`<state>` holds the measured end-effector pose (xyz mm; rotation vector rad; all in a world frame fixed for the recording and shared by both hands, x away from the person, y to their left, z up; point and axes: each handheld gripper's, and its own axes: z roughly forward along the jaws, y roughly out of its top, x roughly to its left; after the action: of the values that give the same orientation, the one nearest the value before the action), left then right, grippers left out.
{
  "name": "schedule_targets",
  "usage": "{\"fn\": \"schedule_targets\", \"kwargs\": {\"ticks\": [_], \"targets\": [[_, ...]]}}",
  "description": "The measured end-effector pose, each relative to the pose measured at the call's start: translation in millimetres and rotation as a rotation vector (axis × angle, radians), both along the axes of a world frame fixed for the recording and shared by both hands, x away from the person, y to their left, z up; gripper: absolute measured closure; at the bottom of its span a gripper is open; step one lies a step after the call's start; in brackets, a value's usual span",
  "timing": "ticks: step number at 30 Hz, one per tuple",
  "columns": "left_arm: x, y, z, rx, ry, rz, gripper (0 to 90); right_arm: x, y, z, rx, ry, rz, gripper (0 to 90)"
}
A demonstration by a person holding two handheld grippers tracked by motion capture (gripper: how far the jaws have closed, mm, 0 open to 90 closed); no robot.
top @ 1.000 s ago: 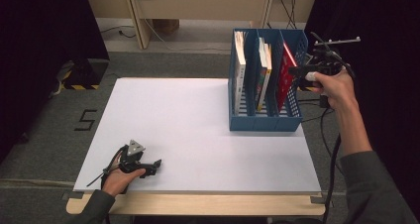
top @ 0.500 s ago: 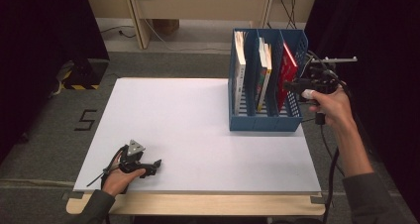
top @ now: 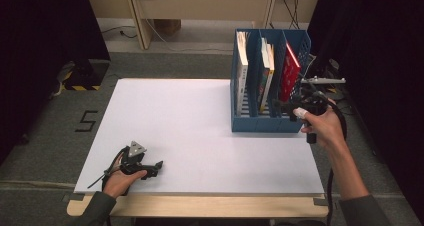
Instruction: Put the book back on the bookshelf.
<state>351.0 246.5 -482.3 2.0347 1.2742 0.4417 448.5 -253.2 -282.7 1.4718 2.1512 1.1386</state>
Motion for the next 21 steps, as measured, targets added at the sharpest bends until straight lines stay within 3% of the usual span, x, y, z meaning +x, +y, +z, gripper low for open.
{"fn": "schedule_targets", "kwargs": {"ticks": [8,12,21], "targets": [[-0.1,-0.1,-0.1,0.0,-0.001,0.0,9.5,-16.7,13.0,-27.7,0.003,0.007,0.041,17.6],[-0.1,-0.1,-0.1,0.0,-0.001,0.0,9.5,-25.2,21.3,-40.1,0.031,0.02,0.068,17.6],[-0.1,0.0,-0.1,0.0,-0.001,0.0,9.6,-38.9,40.9,-59.7,0.054,0.036,0.125,17.5]]}}
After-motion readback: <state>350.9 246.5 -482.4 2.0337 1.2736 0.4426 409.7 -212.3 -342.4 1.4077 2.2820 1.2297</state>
